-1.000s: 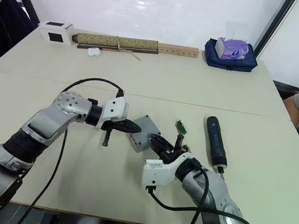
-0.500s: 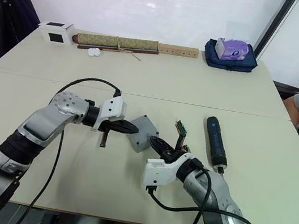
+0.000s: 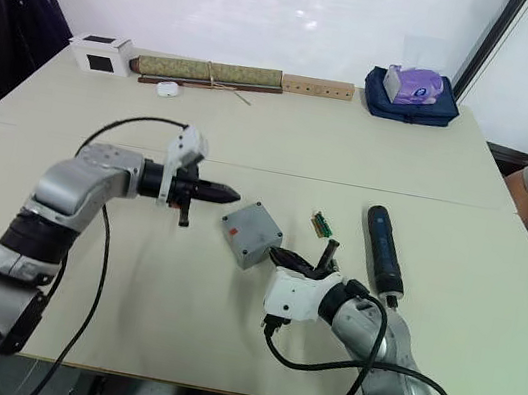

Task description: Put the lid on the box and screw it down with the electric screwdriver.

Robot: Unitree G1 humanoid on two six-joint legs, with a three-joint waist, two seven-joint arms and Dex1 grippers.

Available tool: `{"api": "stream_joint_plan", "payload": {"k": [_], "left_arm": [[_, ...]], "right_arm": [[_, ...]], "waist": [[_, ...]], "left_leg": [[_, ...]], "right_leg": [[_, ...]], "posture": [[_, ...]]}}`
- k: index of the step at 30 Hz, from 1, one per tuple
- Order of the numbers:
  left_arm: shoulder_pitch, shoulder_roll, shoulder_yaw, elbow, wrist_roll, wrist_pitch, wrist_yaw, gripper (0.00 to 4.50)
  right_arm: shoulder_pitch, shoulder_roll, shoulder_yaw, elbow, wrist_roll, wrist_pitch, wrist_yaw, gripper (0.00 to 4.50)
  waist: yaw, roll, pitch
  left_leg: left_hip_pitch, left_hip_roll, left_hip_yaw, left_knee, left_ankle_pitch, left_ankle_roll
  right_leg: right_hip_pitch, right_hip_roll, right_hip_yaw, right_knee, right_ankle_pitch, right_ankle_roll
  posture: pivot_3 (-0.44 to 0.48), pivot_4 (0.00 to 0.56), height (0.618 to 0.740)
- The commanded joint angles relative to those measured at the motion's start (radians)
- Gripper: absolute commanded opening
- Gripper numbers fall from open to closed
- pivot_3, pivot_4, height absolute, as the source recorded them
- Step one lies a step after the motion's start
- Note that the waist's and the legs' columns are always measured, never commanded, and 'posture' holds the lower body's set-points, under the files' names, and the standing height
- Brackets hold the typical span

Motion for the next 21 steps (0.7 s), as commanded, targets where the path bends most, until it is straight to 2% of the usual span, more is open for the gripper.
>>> {"api": "stream_joint_plan", "payload": {"k": [1,11,21], "left_arm": [[-0.011,0.008,-0.006,0.091,0.052,-0.094,0.006,0.00],[0.008,-0.064,-0.103,0.207,0.163,-0.233,0.009,0.00],[0.158,-0.020,-0.161,-0.056,0.122,-0.088,-0.074,0.00]], "right_arm": [[-0.011,0.025,-0.003,-0.062,0.100,0.132,0.062,0.06],[-0.118,0.030,0.058,0.035,0.118,0.243,0.065,0.06],[-0.180,0.027,0.090,0.115,0.113,0.239,0.035,0.06]], "waist": [[-0.004,0.000,0.000],[0.001,0.000,0.000],[-0.003,0.000,0.001]], "left_leg": [[0.000,0.000,0.000,0.000,0.000,0.000],[-0.001,0.000,0.000,0.000,0.000,0.000],[-0.001,0.001,0.001,-0.002,0.000,0.000]], "right_leg": [[0.000,0.000,0.000,0.000,0.000,0.000],[-0.001,0.000,0.000,-0.001,0.000,0.000],[-0.002,0.000,0.001,0.000,0.000,0.000]], "posture": [[0.000,0.150,0.740],[0.000,0.150,0.740],[0.000,0.150,0.740]]}}
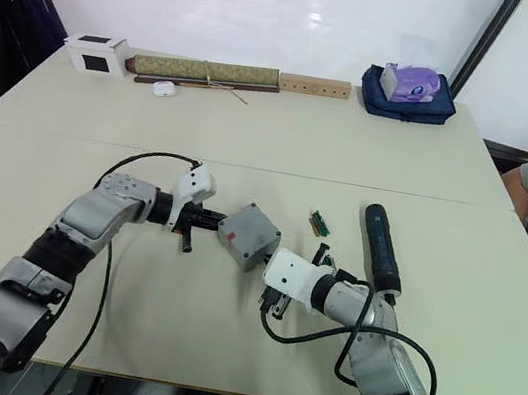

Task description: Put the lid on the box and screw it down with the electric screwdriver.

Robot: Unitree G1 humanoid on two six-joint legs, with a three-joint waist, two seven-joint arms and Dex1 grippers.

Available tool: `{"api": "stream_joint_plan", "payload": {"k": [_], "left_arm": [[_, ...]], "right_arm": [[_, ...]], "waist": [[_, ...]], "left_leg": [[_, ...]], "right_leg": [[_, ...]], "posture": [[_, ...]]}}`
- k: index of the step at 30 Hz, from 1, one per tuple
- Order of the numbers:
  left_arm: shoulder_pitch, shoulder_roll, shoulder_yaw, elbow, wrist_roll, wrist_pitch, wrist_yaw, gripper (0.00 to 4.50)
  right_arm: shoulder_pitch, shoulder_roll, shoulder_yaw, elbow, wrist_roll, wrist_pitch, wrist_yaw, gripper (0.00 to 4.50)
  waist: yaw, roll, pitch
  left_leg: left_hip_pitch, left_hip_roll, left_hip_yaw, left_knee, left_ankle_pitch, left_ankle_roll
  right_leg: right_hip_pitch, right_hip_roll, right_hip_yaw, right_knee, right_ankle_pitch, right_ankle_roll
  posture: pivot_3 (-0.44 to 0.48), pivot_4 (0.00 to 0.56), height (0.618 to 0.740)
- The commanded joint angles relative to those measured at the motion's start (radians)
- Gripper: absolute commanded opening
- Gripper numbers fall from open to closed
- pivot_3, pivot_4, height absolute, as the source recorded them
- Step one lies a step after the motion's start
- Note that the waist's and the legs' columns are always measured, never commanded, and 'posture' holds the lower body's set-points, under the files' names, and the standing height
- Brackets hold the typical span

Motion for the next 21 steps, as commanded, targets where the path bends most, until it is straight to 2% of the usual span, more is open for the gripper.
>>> {"api": "stream_joint_plan", "payload": {"k": [1,9,18,21], "left_arm": [[0.039,0.013,-0.030,-0.147,-0.050,0.075,-0.058,0.00],[0.093,0.028,-0.006,-0.254,-0.063,0.157,-0.034,0.00],[0.109,0.022,0.012,-0.264,-0.065,0.178,-0.005,0.00],[0.113,0.040,0.046,-0.256,-0.076,0.188,0.003,0.00]], "right_arm": [[-0.037,0.005,0.008,-0.008,0.001,-0.027,-0.021,0.06],[-0.048,-0.016,0.001,0.013,0.013,-0.053,-0.024,0.06],[-0.034,-0.024,0.005,0.004,0.015,-0.048,-0.023,0.06],[-0.012,-0.040,-0.032,-0.034,0.034,-0.019,-0.015,0.06]], "waist": [[0.001,0.000,0.000],[0.003,0.000,0.000],[0.003,0.000,0.000],[0.003,0.000,0.000]], "left_leg": [[0.000,0.000,0.000,0.000,0.000,0.000],[0.000,0.000,0.000,0.000,0.000,0.000],[0.000,0.000,0.000,0.000,0.000,0.000],[0.000,0.000,0.000,0.000,0.000,0.000]], "right_leg": [[0.000,0.000,0.000,0.000,0.000,0.000],[0.000,-0.001,0.000,0.000,0.000,0.000],[0.000,-0.001,0.000,-0.001,0.000,0.000],[0.000,-0.001,0.000,-0.001,0.000,0.000]], "posture": [[0.000,0.150,0.740],[0.000,0.150,0.740],[0.000,0.150,0.740],[0.000,0.150,0.740]]}}
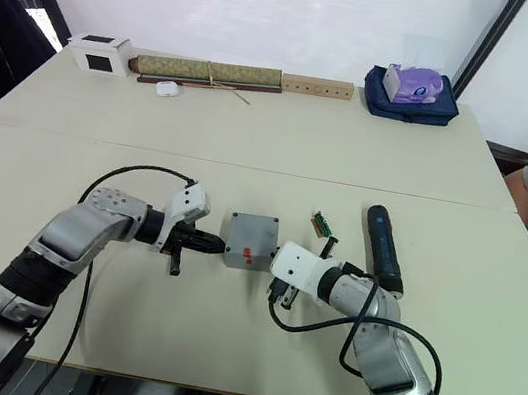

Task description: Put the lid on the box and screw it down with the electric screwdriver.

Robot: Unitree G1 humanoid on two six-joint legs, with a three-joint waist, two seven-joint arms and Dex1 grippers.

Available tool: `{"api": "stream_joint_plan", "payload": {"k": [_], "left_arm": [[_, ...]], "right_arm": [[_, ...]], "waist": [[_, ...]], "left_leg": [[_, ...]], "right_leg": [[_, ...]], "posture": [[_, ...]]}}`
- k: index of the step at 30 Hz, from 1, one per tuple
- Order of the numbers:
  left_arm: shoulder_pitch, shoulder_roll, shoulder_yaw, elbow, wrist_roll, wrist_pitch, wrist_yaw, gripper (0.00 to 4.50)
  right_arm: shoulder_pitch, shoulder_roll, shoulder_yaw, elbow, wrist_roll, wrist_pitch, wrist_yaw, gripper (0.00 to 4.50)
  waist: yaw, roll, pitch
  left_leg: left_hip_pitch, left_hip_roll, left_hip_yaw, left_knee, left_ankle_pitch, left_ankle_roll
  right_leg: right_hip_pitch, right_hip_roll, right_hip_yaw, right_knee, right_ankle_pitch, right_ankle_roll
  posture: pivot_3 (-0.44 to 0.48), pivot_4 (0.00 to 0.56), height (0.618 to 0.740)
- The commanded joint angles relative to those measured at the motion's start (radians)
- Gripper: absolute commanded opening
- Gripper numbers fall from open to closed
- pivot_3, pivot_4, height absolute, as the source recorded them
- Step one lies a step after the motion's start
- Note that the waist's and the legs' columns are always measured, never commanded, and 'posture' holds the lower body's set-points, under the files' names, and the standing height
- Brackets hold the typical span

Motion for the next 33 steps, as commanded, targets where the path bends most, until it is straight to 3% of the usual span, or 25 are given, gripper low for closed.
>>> {"api": "stream_joint_plan", "payload": {"k": [1,6,10,15,18,27,31,33], "left_arm": [[-0.004,0.013,0.060,-0.028,-0.044,0.013,0.014,0.00],[-0.024,0.039,0.257,-0.050,-0.132,0.012,0.077,0.00],[-0.079,0.128,0.254,-0.104,-0.243,0.140,-0.044,0.00],[-0.085,0.192,0.172,-0.272,-0.283,0.150,-0.105,0.00],[-0.083,0.207,0.128,-0.335,-0.286,0.140,-0.116,0.00],[-0.063,0.246,0.049,-0.352,-0.223,0.039,-0.115,0.00],[-0.052,0.250,0.039,-0.348,-0.220,0.019,-0.113,0.00],[-0.048,0.249,0.037,-0.350,-0.223,0.017,-0.110,0.00]], "right_arm": [[0.022,-0.013,-0.045,-0.096,0.045,0.014,0.012,0.06],[0.105,-0.050,-0.185,-0.346,0.146,0.184,0.060,0.06],[0.139,-0.028,-0.355,-0.465,0.286,0.380,0.072,0.06],[0.119,0.046,-0.575,-0.484,0.458,0.606,0.037,0.06],[0.163,0.038,-0.603,-0.448,0.490,0.601,0.026,0.83],[0.287,0.057,-0.536,-0.423,0.527,0.574,-0.059,4.41],[0.298,0.079,-0.538,-0.417,0.545,0.568,-0.108,4.41],[0.301,0.077,-0.523,-0.407,0.534,0.545,-0.130,3.91]], "waist": [[0.000,0.000,0.000],[-0.001,0.001,0.002],[0.000,0.001,0.002],[0.002,0.001,0.002],[0.001,0.001,0.002],[-0.003,0.002,0.003],[-0.001,0.002,0.003],[-0.001,0.002,0.003]], "left_leg": [[0.000,0.000,0.000,0.000,0.000,0.000],[-0.001,0.001,0.000,0.000,0.000,0.000],[-0.001,0.002,-0.001,0.000,0.000,0.000],[-0.001,0.002,-0.001,0.000,0.000,0.000],[-0.001,0.002,-0.001,-0.001,0.000,0.000],[-0.001,0.002,0.000,-0.003,0.000,0.000],[-0.001,0.002,0.001,-0.003,0.000,0.000],[-0.001,0.002,0.001,-0.003,0.000,0.000]], "right_leg": [[0.000,0.000,0.000,0.000,0.000,0.000],[0.000,0.000,0.000,0.000,0.000,0.000],[0.000,0.001,-0.001,0.000,0.000,0.000],[0.002,-0.001,-0.001,-0.003,0.000,0.000],[0.002,-0.001,-0.001,-0.004,0.000,-0.001],[0.001,0.001,0.000,-0.005,-0.001,-0.001],[0.001,0.000,0.000,-0.006,-0.001,-0.002],[0.001,0.000,0.000,-0.007,-0.001,-0.002]], "posture": [[0.000,0.150,0.740],[0.000,0.150,0.740],[0.000,0.150,0.740],[0.000,0.150,0.740],[0.000,0.150,0.740],[0.000,0.150,0.740],[0.000,0.150,0.740],[0.000,0.150,0.740]]}}
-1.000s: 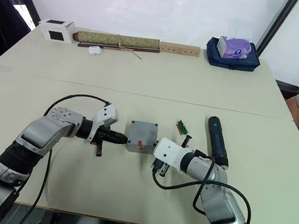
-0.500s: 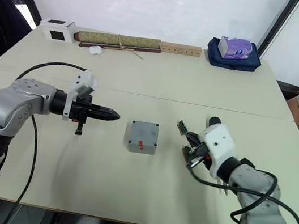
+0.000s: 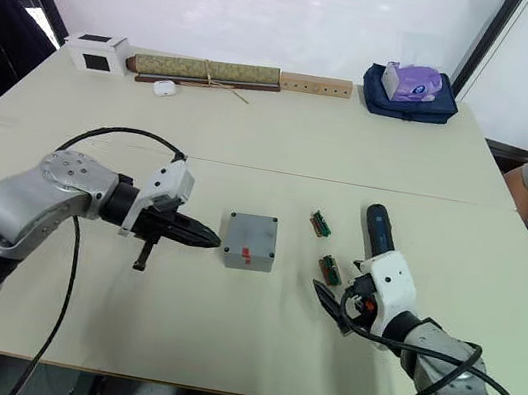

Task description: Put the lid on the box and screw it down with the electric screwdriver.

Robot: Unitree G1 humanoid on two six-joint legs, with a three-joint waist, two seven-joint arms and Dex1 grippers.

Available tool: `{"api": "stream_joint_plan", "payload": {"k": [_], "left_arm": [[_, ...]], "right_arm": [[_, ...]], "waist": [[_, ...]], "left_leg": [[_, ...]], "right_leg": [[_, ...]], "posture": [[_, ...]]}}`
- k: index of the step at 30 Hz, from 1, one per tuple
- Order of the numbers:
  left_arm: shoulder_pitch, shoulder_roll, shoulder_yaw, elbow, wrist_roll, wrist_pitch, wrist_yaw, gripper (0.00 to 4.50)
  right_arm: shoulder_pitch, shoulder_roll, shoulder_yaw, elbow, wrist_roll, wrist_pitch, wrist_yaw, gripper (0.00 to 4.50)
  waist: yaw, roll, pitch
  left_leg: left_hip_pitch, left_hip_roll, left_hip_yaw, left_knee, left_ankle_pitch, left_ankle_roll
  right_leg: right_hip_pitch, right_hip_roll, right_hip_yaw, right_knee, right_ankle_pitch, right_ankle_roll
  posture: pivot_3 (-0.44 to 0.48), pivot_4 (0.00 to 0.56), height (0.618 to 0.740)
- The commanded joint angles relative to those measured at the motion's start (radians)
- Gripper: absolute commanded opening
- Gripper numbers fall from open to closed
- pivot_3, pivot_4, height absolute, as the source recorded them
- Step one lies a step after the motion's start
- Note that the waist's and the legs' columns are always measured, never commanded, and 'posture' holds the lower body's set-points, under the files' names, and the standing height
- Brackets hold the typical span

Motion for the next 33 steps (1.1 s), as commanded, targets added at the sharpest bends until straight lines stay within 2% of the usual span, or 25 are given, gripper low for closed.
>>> {"api": "stream_joint_plan", "payload": {"k": [1,7,22,23,24,26,27,33], "left_arm": [[0.003,0.006,0.005,-0.024,-0.003,-0.016,0.001,0.00],[0.014,0.005,0.002,-0.030,-0.005,-0.017,0.007,0.00],[0.025,-0.003,0.008,-0.038,-0.012,-0.009,0.031,0.00],[0.025,-0.003,0.009,-0.039,-0.013,-0.008,0.033,0.00],[0.024,-0.003,0.010,-0.038,-0.014,-0.007,0.035,0.00],[0.023,-0.004,0.009,-0.036,-0.015,-0.006,0.037,0.00],[0.023,-0.004,0.009,-0.036,-0.015,-0.007,0.038,0.00],[0.024,-0.003,0.010,-0.038,-0.015,-0.006,0.044,0.00]], "right_arm": [[0.002,-0.005,0.014,-0.007,-0.001,-0.054,-0.041,3.71],[0.011,-0.026,0.065,0.027,-0.008,-0.097,-0.067,1.62],[-0.030,-0.039,0.096,0.114,0.001,-0.140,-0.117,1.62],[-0.029,-0.041,0.097,0.118,0.002,-0.144,-0.117,1.21],[-0.028,-0.042,0.098,0.121,0.002,-0.147,-0.117,1.09],[-0.028,-0.044,0.101,0.126,0.001,-0.154,-0.117,0.49],[-0.028,-0.046,0.103,0.128,0.001,-0.157,-0.117,0.06],[-0.018,-0.044,0.111,0.129,0.005,-0.165,-0.124,0.06]], "waist": [[0.000,0.000,0.000],[-0.001,0.000,0.000],[0.000,0.000,0.000],[0.000,0.000,0.000],[0.000,0.000,0.000],[0.000,0.000,0.000],[0.000,0.000,0.000],[0.000,0.000,0.000]], "left_leg": [[0.000,0.000,0.000,0.000,0.000,0.000],[0.000,0.000,0.000,0.000,0.000,0.000],[0.000,0.000,0.000,0.000,0.000,0.000],[0.000,0.000,0.000,0.000,0.000,0.000],[0.000,0.000,0.000,0.000,0.000,0.000],[0.000,0.000,0.000,0.000,0.000,0.000],[0.000,0.000,0.000,0.000,0.000,0.000],[0.000,0.000,0.000,0.000,0.000,0.000]], "right_leg": [[0.000,0.000,0.000,0.000,0.000,0.000],[0.000,0.000,0.000,0.000,0.000,0.000],[0.000,0.000,0.000,0.000,0.000,0.000],[0.000,0.000,0.000,0.000,0.000,0.000],[0.000,0.000,0.000,0.000,0.000,0.000],[0.000,0.001,0.000,0.000,0.000,0.000],[0.000,0.001,0.000,0.000,0.000,0.000],[0.000,0.001,0.000,0.000,0.000,0.000]], "posture": [[0.000,0.150,0.740],[0.000,0.150,0.740],[0.000,0.150,0.740],[0.000,0.150,0.740],[0.000,0.150,0.740],[0.000,0.150,0.740],[0.000,0.150,0.740],[0.000,0.150,0.740]]}}
